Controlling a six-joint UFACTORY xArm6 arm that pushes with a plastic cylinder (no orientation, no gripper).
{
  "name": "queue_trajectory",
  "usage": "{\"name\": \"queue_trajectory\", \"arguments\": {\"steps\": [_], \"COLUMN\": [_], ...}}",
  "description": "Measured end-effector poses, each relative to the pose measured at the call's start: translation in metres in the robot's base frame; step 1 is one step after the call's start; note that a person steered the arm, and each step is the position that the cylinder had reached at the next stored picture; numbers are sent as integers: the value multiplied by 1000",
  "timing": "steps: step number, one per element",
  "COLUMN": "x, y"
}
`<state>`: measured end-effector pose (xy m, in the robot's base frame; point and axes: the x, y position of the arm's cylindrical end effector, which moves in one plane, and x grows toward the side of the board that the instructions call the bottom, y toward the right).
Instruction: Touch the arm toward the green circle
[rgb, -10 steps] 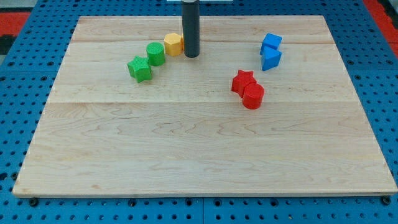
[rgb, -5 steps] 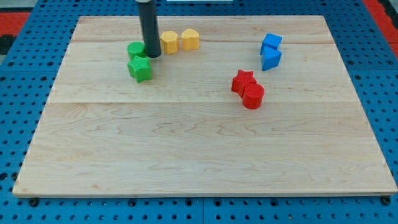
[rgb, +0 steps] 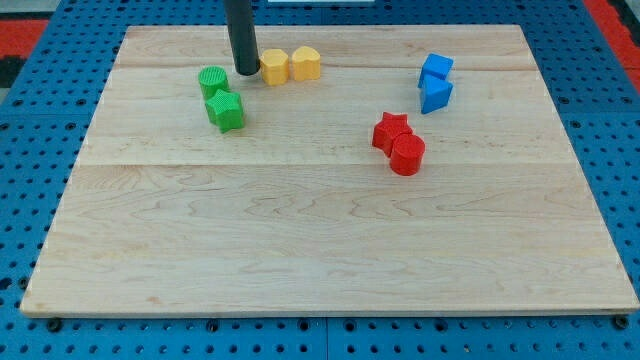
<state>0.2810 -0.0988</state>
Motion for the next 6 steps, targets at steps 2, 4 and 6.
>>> {"name": "queue_trajectory", "arguments": {"steps": [2, 4, 6], "x": [0, 0, 0], "y": [42, 1, -42]}}
